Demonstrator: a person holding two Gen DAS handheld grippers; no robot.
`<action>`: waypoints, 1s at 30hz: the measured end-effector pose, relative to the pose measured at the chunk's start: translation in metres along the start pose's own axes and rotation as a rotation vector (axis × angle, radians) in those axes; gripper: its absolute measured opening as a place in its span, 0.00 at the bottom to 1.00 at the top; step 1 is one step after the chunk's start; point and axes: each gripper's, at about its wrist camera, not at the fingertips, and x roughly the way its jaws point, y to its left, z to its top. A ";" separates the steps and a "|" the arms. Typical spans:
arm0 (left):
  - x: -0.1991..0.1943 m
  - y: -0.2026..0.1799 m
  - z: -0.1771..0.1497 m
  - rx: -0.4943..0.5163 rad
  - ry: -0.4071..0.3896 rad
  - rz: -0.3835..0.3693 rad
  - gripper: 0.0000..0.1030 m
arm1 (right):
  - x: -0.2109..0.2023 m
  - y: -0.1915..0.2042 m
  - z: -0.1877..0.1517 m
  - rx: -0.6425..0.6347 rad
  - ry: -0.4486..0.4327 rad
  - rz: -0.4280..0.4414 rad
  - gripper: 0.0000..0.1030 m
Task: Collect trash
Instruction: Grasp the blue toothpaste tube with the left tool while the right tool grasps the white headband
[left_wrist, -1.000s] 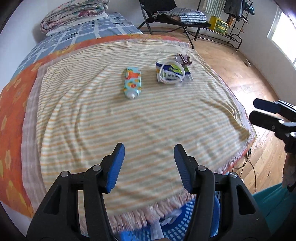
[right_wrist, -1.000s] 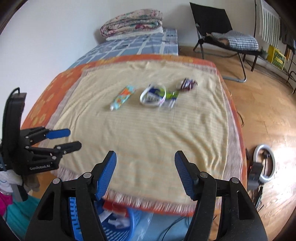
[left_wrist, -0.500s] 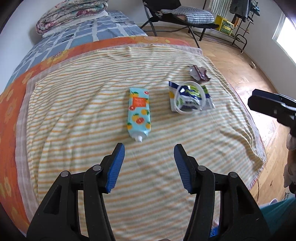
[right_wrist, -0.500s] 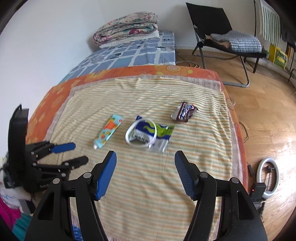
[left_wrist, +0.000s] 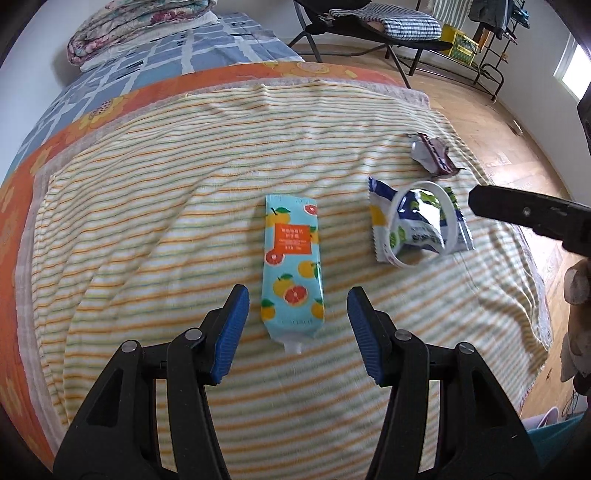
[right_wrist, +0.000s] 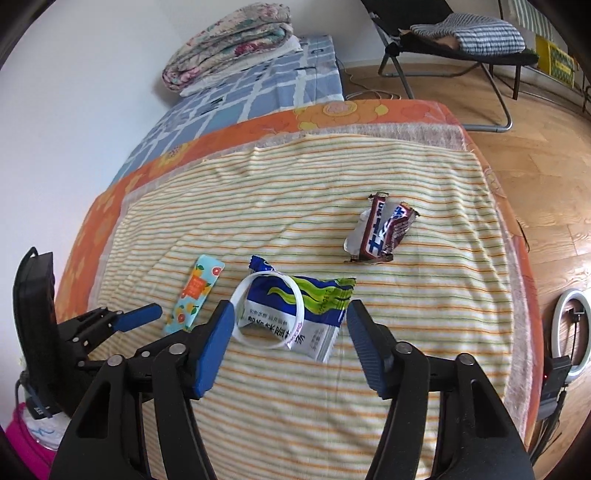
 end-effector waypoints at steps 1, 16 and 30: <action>0.002 0.001 0.001 -0.001 0.001 -0.003 0.55 | 0.003 -0.001 0.001 0.003 0.003 0.000 0.53; 0.017 -0.003 0.004 0.047 -0.004 0.050 0.37 | 0.027 -0.001 0.001 0.012 0.038 0.000 0.26; 0.003 0.003 0.000 0.037 -0.040 0.065 0.36 | 0.016 0.001 -0.001 0.024 -0.002 0.030 0.05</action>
